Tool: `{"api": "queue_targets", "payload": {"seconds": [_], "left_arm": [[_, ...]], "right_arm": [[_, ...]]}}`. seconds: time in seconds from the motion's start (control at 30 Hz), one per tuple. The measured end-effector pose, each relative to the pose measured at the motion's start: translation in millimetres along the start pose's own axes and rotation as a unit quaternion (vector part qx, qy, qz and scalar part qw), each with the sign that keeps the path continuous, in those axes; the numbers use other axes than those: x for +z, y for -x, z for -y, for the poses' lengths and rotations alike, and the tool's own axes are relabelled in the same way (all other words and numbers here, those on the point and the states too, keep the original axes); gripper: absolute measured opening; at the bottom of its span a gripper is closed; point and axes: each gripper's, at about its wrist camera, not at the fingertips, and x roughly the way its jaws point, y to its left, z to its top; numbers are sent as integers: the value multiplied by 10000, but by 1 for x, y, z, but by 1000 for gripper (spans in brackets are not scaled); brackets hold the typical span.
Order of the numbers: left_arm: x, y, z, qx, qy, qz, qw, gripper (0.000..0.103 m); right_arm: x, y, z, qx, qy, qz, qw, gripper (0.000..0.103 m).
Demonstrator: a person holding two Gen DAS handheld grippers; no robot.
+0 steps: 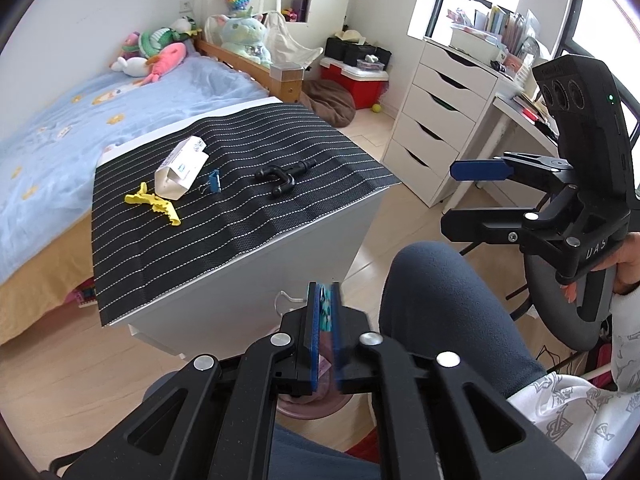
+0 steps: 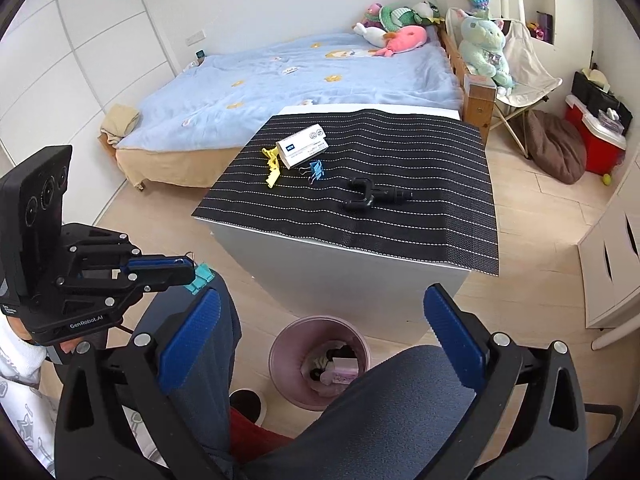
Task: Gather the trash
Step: 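Open the left tool over the pink bin to drop the teal clip, then move the open right tool down over the black plastic handle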
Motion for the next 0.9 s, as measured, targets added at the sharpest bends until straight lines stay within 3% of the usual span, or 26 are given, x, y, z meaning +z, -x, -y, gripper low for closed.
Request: {"api": "queue_targets", "payload": {"seconds": [0.03, 0.07, 0.1, 0.17, 0.2, 0.4, 0.9], "left_arm": [[0, -1, 0, -11, 0, -19, 10000, 14], [0, -2, 0, -6, 6, -28, 10000, 31], [-1, -2, -2, -16, 53, -15, 10000, 60], [-1, 0, -5, -48, 200, 94, 9997, 85], [-1, 2, -8, -9, 266, 150, 9995, 90], [-3, 2, -16, 337, 423, 212, 9983, 95], [-3, 6, -38, 585, 720, 367, 9950, 95]], "right_arm": [[0, 0, 0, 4, -2, -1, 10000, 100], [0, 0, 0, 10, -3, -3, 10000, 100], [1, 0, 0, 19, 0, -6, 10000, 100], [1, -1, 0, 28, 10, -10, 10000, 100], [1, 0, 0, 30, 10, -6, 10000, 100], [1, -3, -2, 10, 38, -55, 10000, 100], [1, -9, -5, -45, -4, -102, 9999, 100]]}}
